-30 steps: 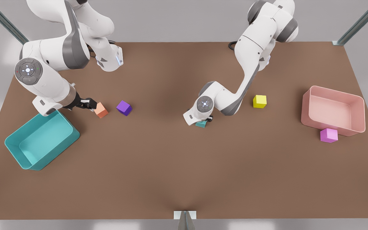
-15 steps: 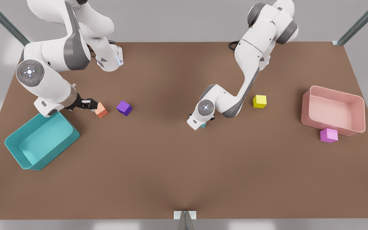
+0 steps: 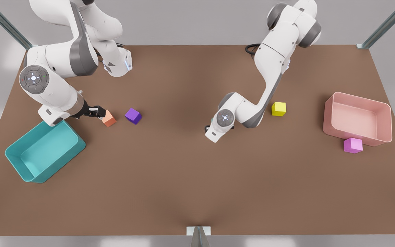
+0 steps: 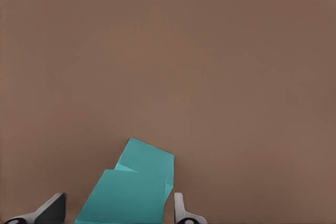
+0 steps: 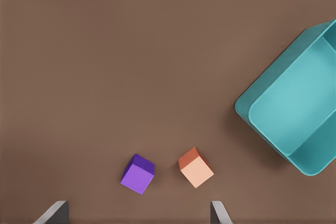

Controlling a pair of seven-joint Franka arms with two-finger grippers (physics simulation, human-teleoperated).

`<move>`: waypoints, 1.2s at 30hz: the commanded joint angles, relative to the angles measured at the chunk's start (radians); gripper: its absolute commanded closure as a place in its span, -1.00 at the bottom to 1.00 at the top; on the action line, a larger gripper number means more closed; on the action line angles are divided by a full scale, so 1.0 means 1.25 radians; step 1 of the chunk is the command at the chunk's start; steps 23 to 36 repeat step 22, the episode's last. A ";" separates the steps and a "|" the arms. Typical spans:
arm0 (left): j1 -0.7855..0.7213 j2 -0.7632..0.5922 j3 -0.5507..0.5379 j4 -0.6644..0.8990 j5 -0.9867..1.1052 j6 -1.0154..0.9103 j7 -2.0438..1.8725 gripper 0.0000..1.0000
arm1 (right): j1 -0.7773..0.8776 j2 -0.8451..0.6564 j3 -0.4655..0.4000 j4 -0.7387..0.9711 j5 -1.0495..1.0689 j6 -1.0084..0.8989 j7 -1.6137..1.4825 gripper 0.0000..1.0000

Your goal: Stack the two blue cubes on top of each other

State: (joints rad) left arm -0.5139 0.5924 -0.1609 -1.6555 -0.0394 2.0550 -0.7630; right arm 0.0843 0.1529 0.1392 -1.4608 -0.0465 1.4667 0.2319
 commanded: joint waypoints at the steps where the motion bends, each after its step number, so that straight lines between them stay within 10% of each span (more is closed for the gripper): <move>1: 0.005 -0.003 0.000 0.001 0.009 -0.001 -0.057 -1.00 | 0.000 -0.001 0.000 0.000 0.000 0.000 -0.003 -0.99; 9: 0.086 -0.003 -0.004 0.098 -0.011 -0.026 -0.052 -1.00 | 0.000 -0.001 0.000 0.000 0.000 0.000 -0.003 -0.99; 13: 0.288 -0.066 -0.003 0.325 0.028 -0.460 0.401 -1.00 | -0.001 -0.001 0.000 0.003 -0.001 0.000 -0.003 -0.99; 18: 0.380 -0.290 0.005 0.257 0.114 -0.700 0.642 -1.00 | 0.000 -0.001 0.000 0.003 -0.001 0.000 -0.004 -0.99; 36: 0.377 -0.289 0.007 0.259 0.077 -0.698 0.641 -1.00 | 0.000 -0.002 0.000 0.003 -0.001 0.000 -0.003 -0.99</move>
